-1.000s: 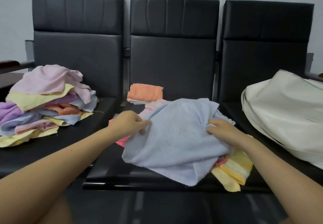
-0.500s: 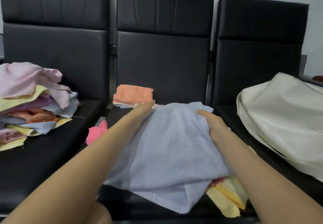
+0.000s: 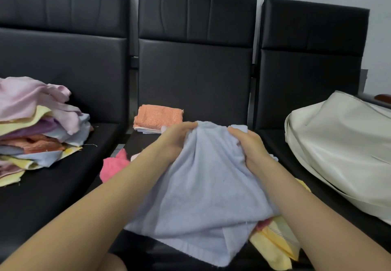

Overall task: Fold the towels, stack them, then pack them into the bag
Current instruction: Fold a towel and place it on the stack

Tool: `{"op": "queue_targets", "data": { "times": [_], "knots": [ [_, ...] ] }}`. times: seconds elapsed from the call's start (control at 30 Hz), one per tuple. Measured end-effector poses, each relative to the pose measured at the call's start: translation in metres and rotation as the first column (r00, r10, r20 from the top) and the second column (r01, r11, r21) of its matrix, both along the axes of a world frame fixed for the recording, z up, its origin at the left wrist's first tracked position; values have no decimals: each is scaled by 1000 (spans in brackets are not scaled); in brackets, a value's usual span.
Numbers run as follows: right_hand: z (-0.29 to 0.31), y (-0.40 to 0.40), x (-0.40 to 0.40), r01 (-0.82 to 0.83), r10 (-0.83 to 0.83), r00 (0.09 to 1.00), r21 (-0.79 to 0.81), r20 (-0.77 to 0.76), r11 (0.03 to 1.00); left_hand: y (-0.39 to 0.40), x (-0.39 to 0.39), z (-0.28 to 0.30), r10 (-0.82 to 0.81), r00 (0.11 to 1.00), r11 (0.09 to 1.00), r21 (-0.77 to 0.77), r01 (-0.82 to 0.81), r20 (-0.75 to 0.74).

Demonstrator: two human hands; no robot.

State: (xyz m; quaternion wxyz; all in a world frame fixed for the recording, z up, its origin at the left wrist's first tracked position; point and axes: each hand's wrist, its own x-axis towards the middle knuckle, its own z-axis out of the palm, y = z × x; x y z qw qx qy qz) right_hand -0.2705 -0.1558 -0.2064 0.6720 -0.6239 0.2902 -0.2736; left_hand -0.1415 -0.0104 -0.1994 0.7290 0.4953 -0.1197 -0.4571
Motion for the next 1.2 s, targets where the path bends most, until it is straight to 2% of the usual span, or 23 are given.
{"op": "queue_targets", "data": {
  "times": [0.07, 0.13, 0.2, 0.23, 0.3, 0.37, 0.43, 0.5, 0.57, 0.6, 0.67, 0.7, 0.73, 0.77, 0.8, 0.83, 0.9, 1.0, 1.13, 1.2],
  "knots": [
    [10, 3, -9, -29, 17, 997, 143, 80, 989, 8, -10, 9, 83, 995, 996, -39, -81, 51],
    [19, 9, -16, -58, 29, 992, 238, 121, 969, 22, -17, 19, 199, 964, 978, -99, -184, 175],
    [29, 18, -22, -81, 29, 985, 301, 173, 950, 33, -13, 23, 327, 880, 945, -141, -296, 343],
    [35, 21, -23, -91, 20, 977, 334, 211, 938, 38, -7, 23, 417, 827, 909, -165, -383, 377],
    [43, 25, -24, -122, 24, 966, 370, 259, 921, 53, -1, 26, 576, 747, 817, -207, -538, 331],
    [46, 27, -26, -155, 50, 954, 347, 295, 925, 71, 6, 29, 686, 661, 728, -261, -634, 306],
    [42, 25, -29, -111, 28, 960, 285, 279, 952, 88, 10, 30, 725, 564, 681, -284, -675, 395],
    [34, 21, -34, 27, -44, 969, 73, 242, 997, 102, 8, 29, 733, 507, 662, -306, -684, 453],
    [28, 21, -42, 128, -111, 990, -222, 86, 967, 112, 13, 20, 686, 429, 664, -265, -700, 588],
    [22, 19, -47, 127, -144, 989, -360, -23, 924, 117, 14, 15, 599, 384, 684, -198, -703, 703],
    [6, 9, -54, 35, -224, 944, -599, -243, 800, 125, 19, -1, 293, 300, 746, -21, -665, 908],
    [-4, 3, -57, -57, -245, 897, -646, -368, 761, 126, 22, -11, 77, 265, 775, 109, -622, 961],
    [-13, -2, -59, -148, -238, 844, -636, -480, 758, 127, 21, -19, -145, 246, 768, 266, -583, 958],
    [-18, -4, -62, -218, -211, 796, -595, -567, 774, 126, 20, -26, -316, 242, 728, 398, -558, 917],
    [-22, -7, -63, -249, -184, 771, -555, -609, 793, 124, 19, -32, -395, 257, 697, 470, -541, 882],
    [-23, -10, -63, -249, -166, 774, -534, -612, 808, 121, 17, -34, -398, 295, 691, 495, -526, 869],
    [-23, -13, -60, -168, -152, 826, -495, -542, 853, 112, 18, -31, -299, 345, 715, 448, -537, 890],
    [-21, -12, -49, 3, -166, 901, -377, -402, 926, 88, 18, -21, -132, 321, 758, 304, -577, 938],
    [-14, -14, -32, 47, -112, 928, -186, -354, 981, 51, 14, -12, -182, 315, 750, 339, -568, 931],
    [-12, -14, -22, 67, -123, 938, -178, -326, 982, 35, 15, -11, -173, 378, 751, 370, -547, 910]
  ]
}}
